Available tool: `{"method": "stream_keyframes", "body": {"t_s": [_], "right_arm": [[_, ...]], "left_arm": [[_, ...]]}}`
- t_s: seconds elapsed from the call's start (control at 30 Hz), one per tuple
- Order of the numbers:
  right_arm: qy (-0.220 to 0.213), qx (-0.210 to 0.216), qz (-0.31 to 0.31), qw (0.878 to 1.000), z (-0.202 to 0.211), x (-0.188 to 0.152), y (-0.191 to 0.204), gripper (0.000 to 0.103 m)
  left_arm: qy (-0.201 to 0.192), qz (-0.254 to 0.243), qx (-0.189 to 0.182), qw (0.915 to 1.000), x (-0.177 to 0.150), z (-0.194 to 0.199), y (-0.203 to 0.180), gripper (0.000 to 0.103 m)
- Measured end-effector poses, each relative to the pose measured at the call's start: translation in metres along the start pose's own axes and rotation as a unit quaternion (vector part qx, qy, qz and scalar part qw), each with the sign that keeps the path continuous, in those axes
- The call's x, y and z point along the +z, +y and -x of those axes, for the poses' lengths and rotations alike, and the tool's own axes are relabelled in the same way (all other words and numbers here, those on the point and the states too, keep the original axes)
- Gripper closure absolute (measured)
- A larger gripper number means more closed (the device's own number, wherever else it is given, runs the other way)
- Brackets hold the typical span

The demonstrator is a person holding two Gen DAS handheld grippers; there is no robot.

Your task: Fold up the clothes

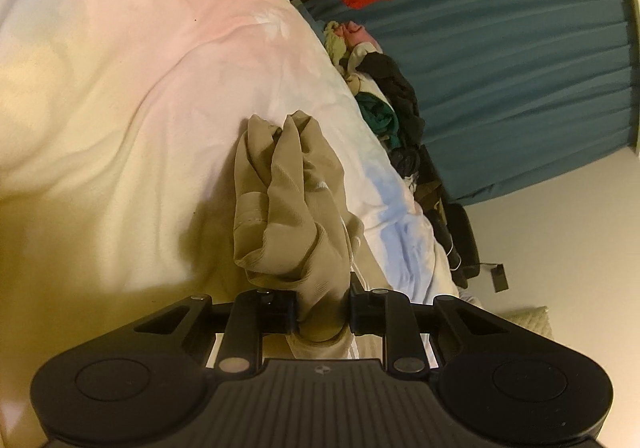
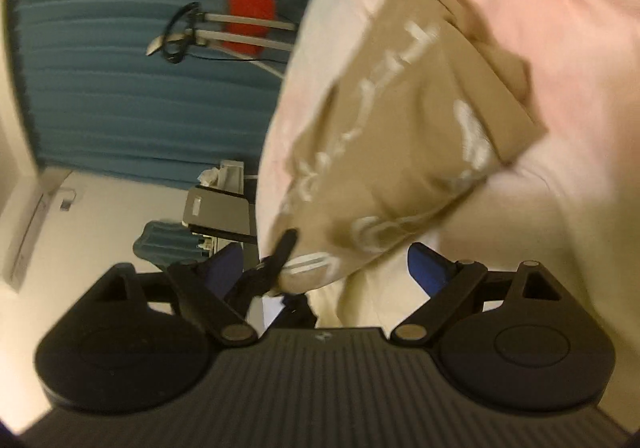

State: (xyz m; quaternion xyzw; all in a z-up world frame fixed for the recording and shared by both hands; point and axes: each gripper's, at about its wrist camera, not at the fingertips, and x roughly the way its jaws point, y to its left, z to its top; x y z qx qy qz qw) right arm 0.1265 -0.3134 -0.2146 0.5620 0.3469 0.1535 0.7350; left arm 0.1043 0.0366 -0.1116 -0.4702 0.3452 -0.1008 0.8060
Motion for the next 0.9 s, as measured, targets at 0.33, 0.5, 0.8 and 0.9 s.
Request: {"method": "stream_keyframes", "body": {"t_s": [0.33,0.5,0.8,0.9], "right_arm": [[-0.029,-0.026,-0.1,0.994,-0.023,0.01,-0.039,0.053],[-0.046,-0.043,-0.047,0.997,-0.02,0.005,-0.022,0.073],[-0.106,-0.047,0.036,0.993,0.033,-0.003,0.02,0.079],[-0.129,-0.028,0.037,0.991,0.065,0.003,0.035,0.079]], "left_arm": [[-0.002,0.004,0.003,1.0,0.001,-0.001,0.002,0.079],[0.0,-0.001,0.003,1.0,0.001,-0.001,0.001,0.079],[0.048,-0.028,-0.02,0.9983,0.002,0.013,-0.04,0.08],[0.068,-0.039,-0.037,0.9962,0.003,0.016,-0.069,0.08]]}}
